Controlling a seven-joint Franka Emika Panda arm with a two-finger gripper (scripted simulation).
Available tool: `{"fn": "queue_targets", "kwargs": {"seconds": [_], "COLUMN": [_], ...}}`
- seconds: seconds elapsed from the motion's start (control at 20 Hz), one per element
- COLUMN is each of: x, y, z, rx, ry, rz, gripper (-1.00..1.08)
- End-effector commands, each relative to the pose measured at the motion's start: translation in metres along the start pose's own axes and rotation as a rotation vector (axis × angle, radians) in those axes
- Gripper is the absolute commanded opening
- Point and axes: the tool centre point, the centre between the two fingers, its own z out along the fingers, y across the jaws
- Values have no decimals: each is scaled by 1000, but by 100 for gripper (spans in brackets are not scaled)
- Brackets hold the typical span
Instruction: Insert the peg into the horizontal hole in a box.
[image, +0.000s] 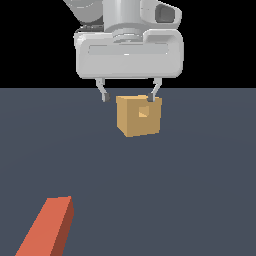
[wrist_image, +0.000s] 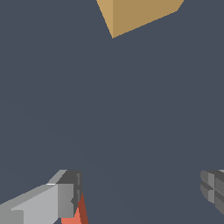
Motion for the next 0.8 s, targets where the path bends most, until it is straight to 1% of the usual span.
{"fn": "queue_targets", "kwargs": {"seconds": [0.0, 0.2, 0.35, 0.55, 0.75], "x": [0, -4, -13, -31, -56], "y": [0, -2, -6, -14, -25], "z": [0, 2, 6, 14, 25], "rx": [0, 0, 0, 1, 2], "ry": [0, 0, 1, 1, 3], "rz": [0, -3, -9, -23, -41], "gripper": [100, 100, 100, 100, 100]}}
